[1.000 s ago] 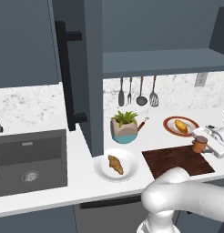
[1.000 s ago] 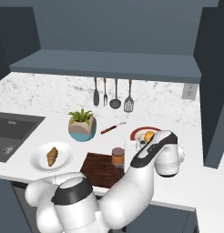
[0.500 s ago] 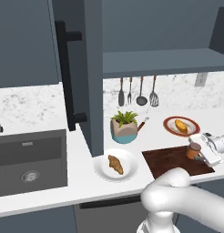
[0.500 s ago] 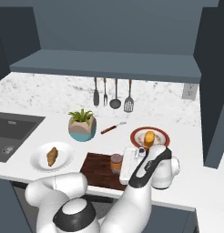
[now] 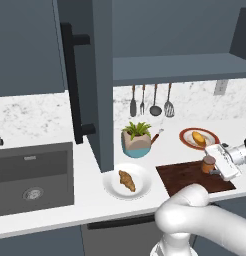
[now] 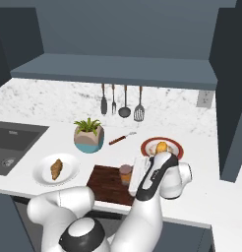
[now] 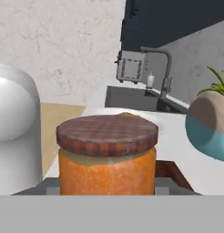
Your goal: From the different types of pastries on the counter, select a croissant and place it on the cutting board. Then retrieve a jar of jam from the cabinet and place it alongside the croissant on the cutting board.
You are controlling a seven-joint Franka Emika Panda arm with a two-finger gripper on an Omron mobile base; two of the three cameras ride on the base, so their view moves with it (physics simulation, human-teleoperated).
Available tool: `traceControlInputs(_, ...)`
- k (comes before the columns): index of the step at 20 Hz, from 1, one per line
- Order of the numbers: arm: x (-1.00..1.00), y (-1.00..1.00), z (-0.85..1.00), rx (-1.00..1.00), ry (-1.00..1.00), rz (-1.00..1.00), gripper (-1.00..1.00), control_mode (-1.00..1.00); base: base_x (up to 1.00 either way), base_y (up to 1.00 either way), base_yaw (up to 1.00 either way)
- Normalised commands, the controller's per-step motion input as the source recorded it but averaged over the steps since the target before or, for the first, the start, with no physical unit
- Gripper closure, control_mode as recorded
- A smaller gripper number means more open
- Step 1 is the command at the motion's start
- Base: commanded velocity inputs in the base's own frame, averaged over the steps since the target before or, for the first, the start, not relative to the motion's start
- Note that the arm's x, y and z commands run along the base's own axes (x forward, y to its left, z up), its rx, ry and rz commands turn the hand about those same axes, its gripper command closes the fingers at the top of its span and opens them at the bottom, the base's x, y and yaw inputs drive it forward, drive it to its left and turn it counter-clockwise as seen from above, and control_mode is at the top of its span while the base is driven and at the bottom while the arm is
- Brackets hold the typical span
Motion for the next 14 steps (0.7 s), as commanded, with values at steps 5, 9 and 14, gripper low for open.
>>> traceControlInputs(5,0.45,-0.41,-0.12,-0.02,0.00,0.00,1.00,-1.00,0.00,0.00,0.00)
traceControlInputs(9,0.34,-0.38,-0.32,0.00,0.02,0.02,1.00,-1.00,0.00,0.00,0.00)
traceControlInputs(14,0.23,-0.20,-0.29,0.00,0.01,0.04,1.00,-1.00,0.00,0.00,0.00)
